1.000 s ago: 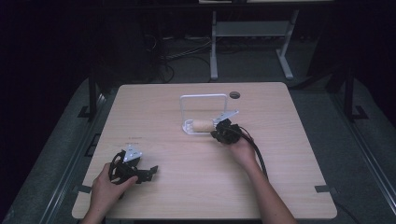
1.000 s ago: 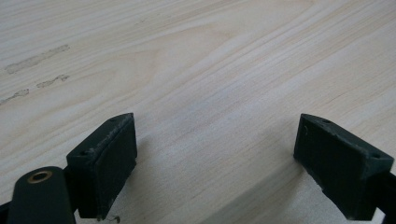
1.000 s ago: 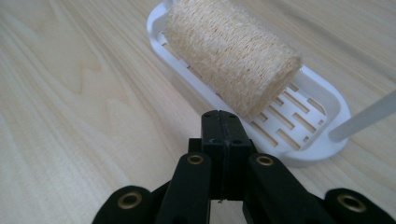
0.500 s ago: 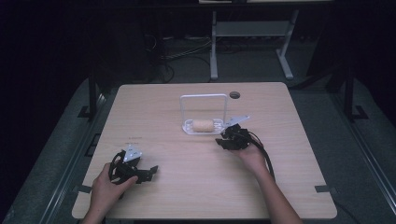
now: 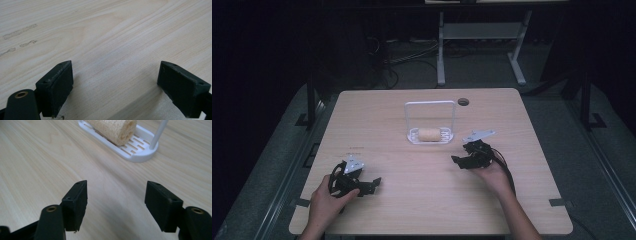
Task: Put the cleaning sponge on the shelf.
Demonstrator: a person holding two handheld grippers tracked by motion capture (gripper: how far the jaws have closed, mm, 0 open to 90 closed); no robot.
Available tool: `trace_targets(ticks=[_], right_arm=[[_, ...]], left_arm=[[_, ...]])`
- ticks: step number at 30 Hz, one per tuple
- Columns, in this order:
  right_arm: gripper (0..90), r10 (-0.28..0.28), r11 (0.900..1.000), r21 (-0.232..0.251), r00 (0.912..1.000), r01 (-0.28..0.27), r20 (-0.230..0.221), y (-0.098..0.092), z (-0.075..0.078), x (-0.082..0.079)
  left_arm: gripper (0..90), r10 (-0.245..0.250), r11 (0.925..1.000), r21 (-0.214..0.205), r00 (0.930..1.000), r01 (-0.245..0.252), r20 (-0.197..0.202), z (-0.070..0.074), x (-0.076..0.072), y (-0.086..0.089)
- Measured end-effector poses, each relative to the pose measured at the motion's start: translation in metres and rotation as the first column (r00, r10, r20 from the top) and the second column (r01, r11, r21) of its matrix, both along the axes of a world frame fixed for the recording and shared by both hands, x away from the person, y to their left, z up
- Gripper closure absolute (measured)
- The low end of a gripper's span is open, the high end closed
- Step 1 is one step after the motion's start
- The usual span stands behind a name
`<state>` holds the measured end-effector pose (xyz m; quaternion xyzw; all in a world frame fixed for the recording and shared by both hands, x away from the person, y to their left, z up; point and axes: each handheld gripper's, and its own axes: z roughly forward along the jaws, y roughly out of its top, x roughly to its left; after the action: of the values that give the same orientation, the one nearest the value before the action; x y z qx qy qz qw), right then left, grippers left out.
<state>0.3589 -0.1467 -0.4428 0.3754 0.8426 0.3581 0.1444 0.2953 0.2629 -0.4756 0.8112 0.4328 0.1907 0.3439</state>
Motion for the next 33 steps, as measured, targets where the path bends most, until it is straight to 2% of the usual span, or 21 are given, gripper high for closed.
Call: trace_targets(ticks=[9, 12, 14, 17, 21, 22, 33], right_arm=[[23.2, -0.014, 0.9999, 0.003, 0.9999, 0.014, 0.0, -0.017, -0.001, -0.021], [17.3, -0.023, 0.9995, 0.024, 0.9997, 0.023, -0.008, -0.025, -0.003, -0.033], [14.0, -0.047, 0.9985, 0.03, 0.9989, 0.047, -0.004, -0.029, -0.004, -0.04], [13.5, -0.064, 0.9978, 0.019, 0.9979, 0.063, 0.012, -0.033, -0.005, -0.048], [10.5, -0.091, 0.9954, 0.032, 0.9955, 0.09, 0.025, -0.043, -0.008, -0.062], [9.7, -0.111, 0.9935, 0.028, 0.9933, 0.111, 0.032, -0.046, -0.011, -0.069], [8.4, -0.174, 0.9846, 0.024, 0.9845, 0.173, 0.025, -0.07, -0.027, -0.096]], left_arm=[[12.7, 0.0, 1.0, 0.0, 1.0, 0.0, 0.0, 0.0, 0.0, 0.0], [12.7, 0.0, 1.0, 0.0, 1.0, 0.0, 0.0, 0.0, 0.0, 0.0], [12.7, 0.0, 1.0, 0.0, 1.0, 0.0, 0.0, 0.0, 0.0, 0.0], [12.7, 0.0, 1.0, 0.0, 1.0, 0.0, 0.0, 0.0, 0.0, 0.0], [12.7, 0.0, 1.0, 0.0, 1.0, 0.0, 0.0, 0.0, 0.0, 0.0], [12.7, 0.0, 1.0, 0.0, 1.0, 0.0, 0.0, 0.0, 0.0, 0.0], [12.7, 0.0, 1.0, 0.0, 1.0, 0.0, 0.0, 0.0, 0.0, 0.0]])
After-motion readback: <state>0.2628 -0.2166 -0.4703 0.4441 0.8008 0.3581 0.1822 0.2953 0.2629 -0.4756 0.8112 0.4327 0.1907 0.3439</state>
